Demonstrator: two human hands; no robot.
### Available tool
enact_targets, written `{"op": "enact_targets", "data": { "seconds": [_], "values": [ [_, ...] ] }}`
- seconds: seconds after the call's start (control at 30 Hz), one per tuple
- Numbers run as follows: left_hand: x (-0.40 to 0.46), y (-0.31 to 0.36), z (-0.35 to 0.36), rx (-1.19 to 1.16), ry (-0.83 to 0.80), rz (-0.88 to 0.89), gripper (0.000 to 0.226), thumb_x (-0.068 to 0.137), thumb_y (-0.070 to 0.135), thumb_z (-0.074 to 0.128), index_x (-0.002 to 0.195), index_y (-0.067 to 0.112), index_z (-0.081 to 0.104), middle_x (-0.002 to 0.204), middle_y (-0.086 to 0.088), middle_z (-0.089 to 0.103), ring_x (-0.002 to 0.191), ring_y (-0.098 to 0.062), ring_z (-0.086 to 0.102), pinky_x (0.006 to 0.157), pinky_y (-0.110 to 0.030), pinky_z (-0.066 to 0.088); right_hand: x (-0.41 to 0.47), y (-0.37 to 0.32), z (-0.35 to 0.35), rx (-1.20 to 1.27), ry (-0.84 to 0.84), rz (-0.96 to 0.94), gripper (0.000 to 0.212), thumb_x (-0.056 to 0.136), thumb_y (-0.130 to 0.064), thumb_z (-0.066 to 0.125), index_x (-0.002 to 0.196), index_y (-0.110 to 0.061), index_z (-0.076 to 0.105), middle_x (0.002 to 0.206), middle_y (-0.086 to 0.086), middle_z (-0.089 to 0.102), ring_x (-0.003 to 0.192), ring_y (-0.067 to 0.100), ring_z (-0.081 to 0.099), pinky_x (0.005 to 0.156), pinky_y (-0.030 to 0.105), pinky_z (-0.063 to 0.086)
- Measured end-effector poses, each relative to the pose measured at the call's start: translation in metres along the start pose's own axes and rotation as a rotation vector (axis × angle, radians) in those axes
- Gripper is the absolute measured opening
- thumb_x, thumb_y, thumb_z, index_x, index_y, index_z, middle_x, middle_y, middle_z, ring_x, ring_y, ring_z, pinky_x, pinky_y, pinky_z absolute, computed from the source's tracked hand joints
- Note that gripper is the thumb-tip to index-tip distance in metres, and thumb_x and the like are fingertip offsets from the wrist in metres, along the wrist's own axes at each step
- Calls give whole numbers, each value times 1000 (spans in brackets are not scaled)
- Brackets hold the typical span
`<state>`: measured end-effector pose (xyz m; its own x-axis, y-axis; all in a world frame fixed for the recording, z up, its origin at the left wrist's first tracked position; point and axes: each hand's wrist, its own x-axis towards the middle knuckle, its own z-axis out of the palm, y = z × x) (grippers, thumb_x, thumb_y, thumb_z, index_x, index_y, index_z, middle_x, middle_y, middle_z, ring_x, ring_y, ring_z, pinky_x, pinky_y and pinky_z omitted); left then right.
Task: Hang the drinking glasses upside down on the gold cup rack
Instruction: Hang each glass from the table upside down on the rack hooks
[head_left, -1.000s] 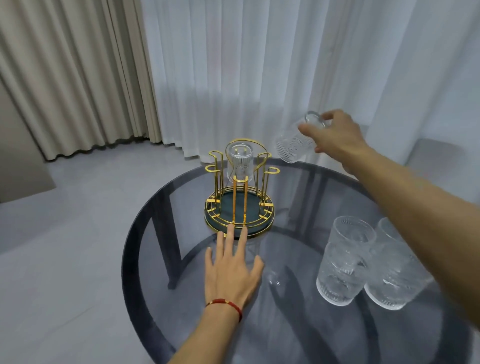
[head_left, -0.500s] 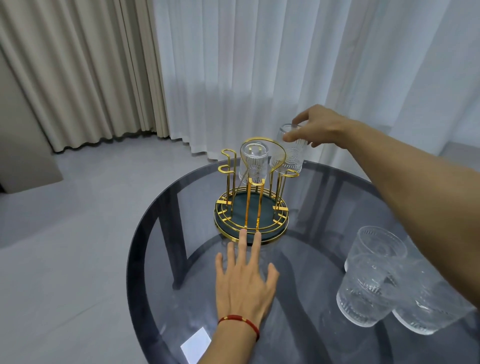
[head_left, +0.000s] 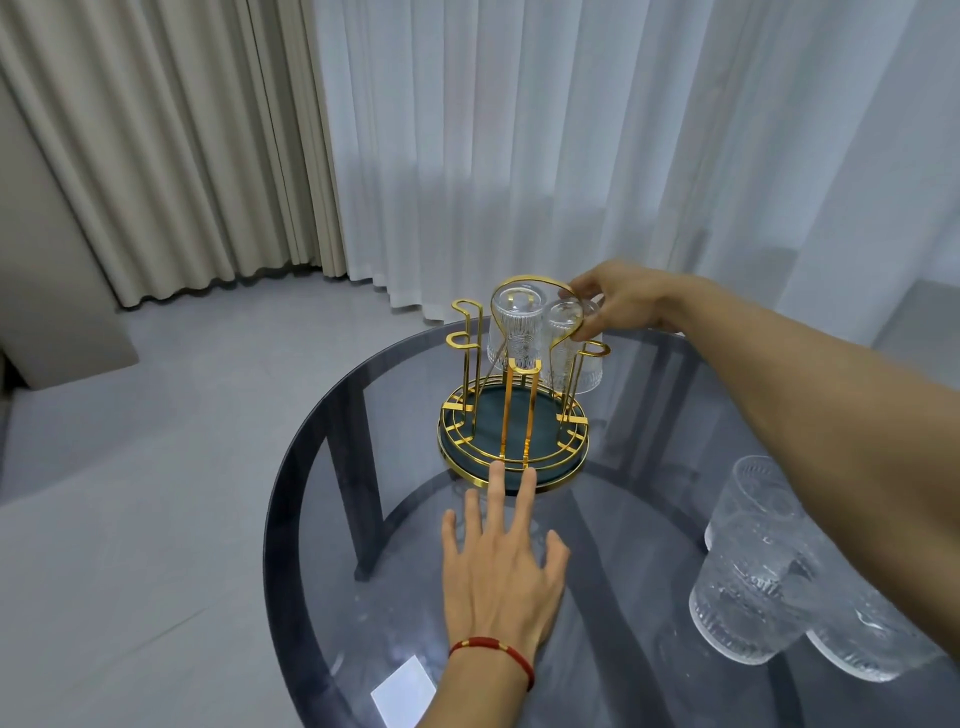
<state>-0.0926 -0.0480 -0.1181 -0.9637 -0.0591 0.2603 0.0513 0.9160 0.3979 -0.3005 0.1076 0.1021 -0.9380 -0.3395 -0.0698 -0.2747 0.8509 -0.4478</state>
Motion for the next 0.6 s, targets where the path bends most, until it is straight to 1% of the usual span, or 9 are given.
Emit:
{"op": "enact_targets", "data": {
  "seconds": [0.07, 0.13, 0.23, 0.3, 0.33, 0.4, 0.5, 0.6],
  "values": [
    [0, 0, 0, 6, 1, 0, 66, 98, 61, 22, 154, 45, -9, 167, 5, -15, 154, -25, 2, 122, -49, -4, 1, 2, 6, 31, 27, -24, 59, 80, -13, 88, 134, -15, 65, 132, 6, 67, 124, 26, 57, 101, 35, 39],
    [0, 1, 0, 6, 3, -1, 66, 98, 60, 23, 155, 44, -8, 167, 5, -14, 154, -25, 3, 121, -49, -4, 0, 3, 10, 54, 49, -30, 61, 79, -14, 88, 135, -17, 64, 133, 5, 66, 120, 23, 56, 102, 35, 40],
    [0, 0, 0, 20, -2, -3, 67, 98, 59, 23, 155, 43, -7, 167, 5, -12, 154, -25, 4, 121, -49, -2, -5, 7, 13, 100, 52, -12, 60, 83, -18, 85, 138, -18, 60, 141, 7, 60, 127, 25, 54, 107, 39, 42],
    [0, 0, -1, 32, -15, -5, 67, 98, 59, 23, 155, 43, -8, 167, 5, -12, 154, -25, 4, 122, -50, 0, -16, 8, 15, 111, 86, -2, 63, 88, -20, 80, 146, -17, 54, 147, 9, 56, 130, 28, 56, 111, 44, 45],
    [0, 0, -1, 33, -24, -3, 67, 98, 59, 23, 155, 42, -8, 167, 4, -12, 154, -25, 5, 122, -50, 0, -26, 8, 16, 111, 130, -7, 62, 91, -22, 77, 147, -17, 52, 146, 9, 56, 128, 27, 58, 109, 44, 48],
    [1, 0, -2, 38, -30, 4, 68, 97, 60, 22, 156, 41, -7, 168, 4, -11, 153, -25, 7, 122, -51, 3, -53, 12, 18, 86, 261, -28, 52, 94, -23, 71, 144, -16, 56, 139, 8, 61, 118, 23, 63, 103, 38, 51],
    [0, 1, -6, 56, -40, 14, 68, 97, 60, 24, 157, 39, -2, 169, 2, -7, 152, -26, 13, 123, -51, 9, -114, 20, 23, 31, 499, -42, 36, 93, -11, 61, 127, -15, 70, 123, 5, 73, 109, 21, 67, 100, 33, 50],
    [-1, 5, -12, 48, -31, 11, 68, 98, 55, 33, 157, 34, 9, 169, 0, 3, 149, -25, 22, 121, -52, 16, -191, 30, 41, 81, 723, 9, 30, 91, -6, 57, 110, -17, 77, 108, -1, 77, 101, 18, 69, 99, 35, 52]
  ]
}}
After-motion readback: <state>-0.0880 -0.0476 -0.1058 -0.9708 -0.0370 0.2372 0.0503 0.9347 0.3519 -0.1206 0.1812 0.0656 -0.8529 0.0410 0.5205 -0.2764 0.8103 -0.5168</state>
